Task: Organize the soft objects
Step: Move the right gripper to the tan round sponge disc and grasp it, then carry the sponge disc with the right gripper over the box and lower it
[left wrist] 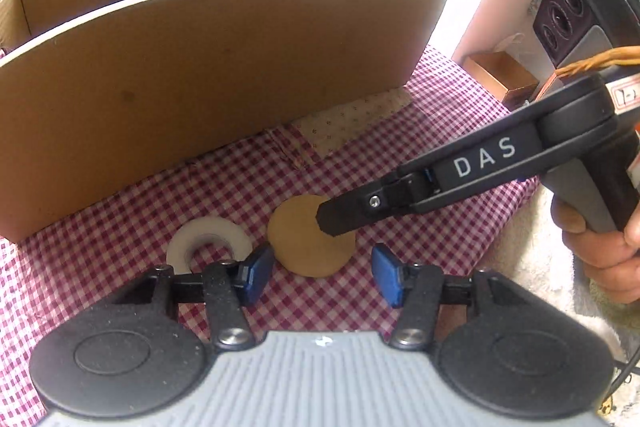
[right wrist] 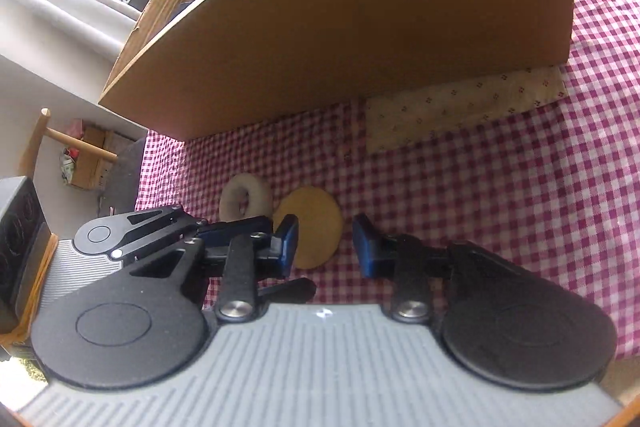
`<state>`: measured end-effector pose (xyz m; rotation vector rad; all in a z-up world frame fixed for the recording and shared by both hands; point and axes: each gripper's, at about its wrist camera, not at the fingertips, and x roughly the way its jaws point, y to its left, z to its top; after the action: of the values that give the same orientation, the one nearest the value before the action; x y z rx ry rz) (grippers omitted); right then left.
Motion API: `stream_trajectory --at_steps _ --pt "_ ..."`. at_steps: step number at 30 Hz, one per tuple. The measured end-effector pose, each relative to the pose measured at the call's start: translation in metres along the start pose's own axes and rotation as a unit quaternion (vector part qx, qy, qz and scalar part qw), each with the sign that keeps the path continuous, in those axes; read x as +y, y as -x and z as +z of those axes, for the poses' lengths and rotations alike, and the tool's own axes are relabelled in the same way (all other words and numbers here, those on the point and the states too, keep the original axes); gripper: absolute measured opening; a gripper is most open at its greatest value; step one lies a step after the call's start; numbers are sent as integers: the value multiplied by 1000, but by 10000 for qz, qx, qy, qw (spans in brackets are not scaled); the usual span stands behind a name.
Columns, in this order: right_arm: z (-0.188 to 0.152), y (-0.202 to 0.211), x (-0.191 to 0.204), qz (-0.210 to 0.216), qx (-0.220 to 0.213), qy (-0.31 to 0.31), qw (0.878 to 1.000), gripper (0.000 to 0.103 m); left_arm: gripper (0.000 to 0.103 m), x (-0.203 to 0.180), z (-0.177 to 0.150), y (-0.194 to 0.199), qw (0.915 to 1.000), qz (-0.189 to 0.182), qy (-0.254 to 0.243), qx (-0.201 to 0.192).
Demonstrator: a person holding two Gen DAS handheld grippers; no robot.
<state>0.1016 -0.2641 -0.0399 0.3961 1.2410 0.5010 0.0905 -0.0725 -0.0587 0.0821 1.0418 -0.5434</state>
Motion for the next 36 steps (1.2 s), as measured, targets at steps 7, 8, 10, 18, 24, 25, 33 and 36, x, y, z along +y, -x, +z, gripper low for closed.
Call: stream_trajectory --at_steps 7,8,10,18,24,25,33,36 --pt "7 -12 2 347 29 -44 9994 30 55 2 8 -5 9999 94 -42 -40" --pt "8 -12 -2 529 28 -198 9984 29 54 3 8 -5 9999 101 -36 -40" --pt "10 -8 -12 934 -1 -515 9943 28 53 4 11 -6 9999 122 -36 -37" --pt "14 -7 -23 1578 -106 -930 9830 28 31 11 12 -2 9995 278 114 -103" --pt "17 -4 -30 1284 -118 -1072 9859 28 24 11 7 -2 9993 324 95 -157" --pt "17 -8 -32 1322 -85 -1150 9845 28 24 11 6 -4 9993 337 69 -164" --pt "19 -27 -35 1302 3 -1308 9828 10 26 5 6 -4 9993 326 -70 -157" --pt "18 -27 -26 1340 -98 -1134 9844 6 29 4 11 7 9994 177 -8 -297"
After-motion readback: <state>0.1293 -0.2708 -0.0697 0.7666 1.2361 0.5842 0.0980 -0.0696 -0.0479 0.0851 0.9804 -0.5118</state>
